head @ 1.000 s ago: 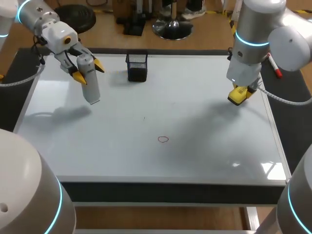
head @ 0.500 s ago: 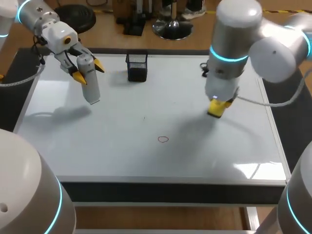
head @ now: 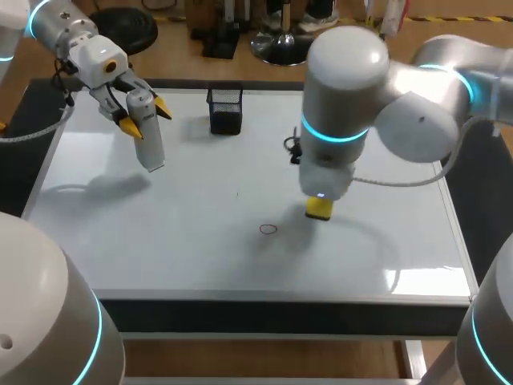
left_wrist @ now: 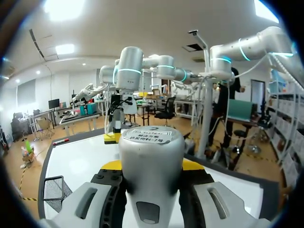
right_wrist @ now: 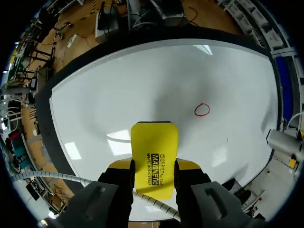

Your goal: Pick up the inspection probe, press it on each red-marked spot on the whiteboard one by one, put down the probe, pick up the eraser, and wipe off all the red marks.

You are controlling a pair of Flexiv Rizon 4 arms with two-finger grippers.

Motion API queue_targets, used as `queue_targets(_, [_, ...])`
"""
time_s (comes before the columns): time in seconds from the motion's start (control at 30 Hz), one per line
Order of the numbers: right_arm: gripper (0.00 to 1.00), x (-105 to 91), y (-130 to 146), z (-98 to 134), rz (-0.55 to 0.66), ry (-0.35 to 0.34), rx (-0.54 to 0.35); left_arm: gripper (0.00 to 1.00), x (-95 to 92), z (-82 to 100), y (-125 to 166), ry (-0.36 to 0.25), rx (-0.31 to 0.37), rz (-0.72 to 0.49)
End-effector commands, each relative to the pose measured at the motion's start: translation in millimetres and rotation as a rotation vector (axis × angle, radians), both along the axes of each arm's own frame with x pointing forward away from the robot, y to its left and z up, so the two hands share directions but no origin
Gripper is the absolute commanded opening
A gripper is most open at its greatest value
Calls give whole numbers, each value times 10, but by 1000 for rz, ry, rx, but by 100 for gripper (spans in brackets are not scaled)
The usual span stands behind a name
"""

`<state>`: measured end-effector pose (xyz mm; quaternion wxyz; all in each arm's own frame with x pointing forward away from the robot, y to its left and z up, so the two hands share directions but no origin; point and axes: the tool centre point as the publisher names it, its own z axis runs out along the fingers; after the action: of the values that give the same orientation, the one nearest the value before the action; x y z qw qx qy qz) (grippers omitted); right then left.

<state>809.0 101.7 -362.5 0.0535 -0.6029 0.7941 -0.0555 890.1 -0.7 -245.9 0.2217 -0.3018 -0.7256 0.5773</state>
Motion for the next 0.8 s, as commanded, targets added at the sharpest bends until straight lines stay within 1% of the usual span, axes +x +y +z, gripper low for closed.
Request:
queue_targets(0.03, [0,-94,251,-44,29,-10,-28,0,11,9,5,1,1,-4])
queue_targets(0.17, [0,-185,439,-119,74,19,-25,0,11,9,5,1,1,-4])
queue_targets(0.33, [0,-284,654,-193,133,32,-23,0,11,9,5,1,1,-4])
queue_targets(0.37, [0,-296,687,-209,143,31,-30,0,11,9,5,1,1,-4])
queue_targets(0.57, [0,-373,901,-298,194,52,-7,0,11,9,5,1,1,-4])
queue_targets(0.63, [0,-378,958,-355,199,70,9,0,11,9,5,1,1,-4])
queue_targets(0.8, [0,-403,1109,-449,233,91,13,0,11,9,5,1,1,-4])
